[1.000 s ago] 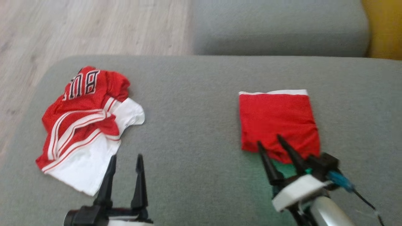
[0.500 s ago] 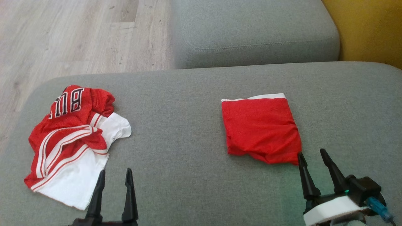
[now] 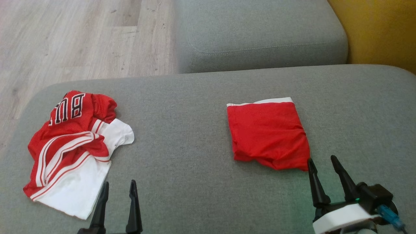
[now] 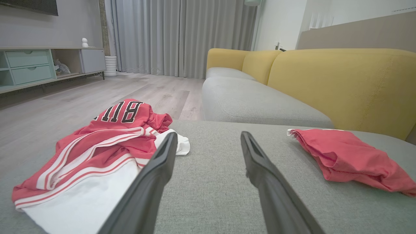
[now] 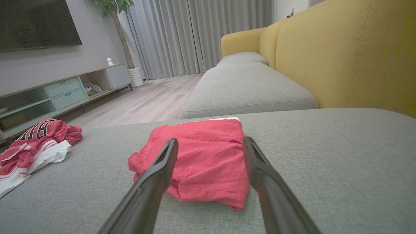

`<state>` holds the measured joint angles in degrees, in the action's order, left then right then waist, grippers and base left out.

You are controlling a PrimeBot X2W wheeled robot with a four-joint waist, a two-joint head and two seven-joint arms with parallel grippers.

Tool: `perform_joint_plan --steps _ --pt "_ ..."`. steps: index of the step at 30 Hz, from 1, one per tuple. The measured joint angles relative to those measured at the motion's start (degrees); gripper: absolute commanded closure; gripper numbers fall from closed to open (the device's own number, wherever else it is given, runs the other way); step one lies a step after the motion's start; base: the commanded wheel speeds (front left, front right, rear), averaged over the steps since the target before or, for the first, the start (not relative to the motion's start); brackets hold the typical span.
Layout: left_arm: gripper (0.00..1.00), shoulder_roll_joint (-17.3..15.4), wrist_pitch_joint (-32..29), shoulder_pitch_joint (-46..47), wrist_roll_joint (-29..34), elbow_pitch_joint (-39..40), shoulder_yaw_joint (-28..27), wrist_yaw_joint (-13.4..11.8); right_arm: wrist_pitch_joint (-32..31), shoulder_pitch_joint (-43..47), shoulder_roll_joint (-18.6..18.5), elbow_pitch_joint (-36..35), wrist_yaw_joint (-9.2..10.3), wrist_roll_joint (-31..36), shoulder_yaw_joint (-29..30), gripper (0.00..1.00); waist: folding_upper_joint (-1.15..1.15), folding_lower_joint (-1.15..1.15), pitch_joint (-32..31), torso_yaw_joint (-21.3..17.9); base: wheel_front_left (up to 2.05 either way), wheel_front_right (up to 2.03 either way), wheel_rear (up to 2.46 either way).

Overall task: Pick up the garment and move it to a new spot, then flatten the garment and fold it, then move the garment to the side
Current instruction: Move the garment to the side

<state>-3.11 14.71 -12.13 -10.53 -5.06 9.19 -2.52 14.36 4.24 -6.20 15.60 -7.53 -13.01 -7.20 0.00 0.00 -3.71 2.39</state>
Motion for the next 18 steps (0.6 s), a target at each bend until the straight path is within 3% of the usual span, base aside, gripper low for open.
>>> perform_joint_plan --steps 18 --pt "0.0 0.0 0.0 0.0 0.0 -0.27 0.0 -0.07 0.0 -0.03 0.1 0.92 0.0 0.01 0.4 0.0 0.0 0.0 0.77 -0.76 0.0 0.0 0.0"
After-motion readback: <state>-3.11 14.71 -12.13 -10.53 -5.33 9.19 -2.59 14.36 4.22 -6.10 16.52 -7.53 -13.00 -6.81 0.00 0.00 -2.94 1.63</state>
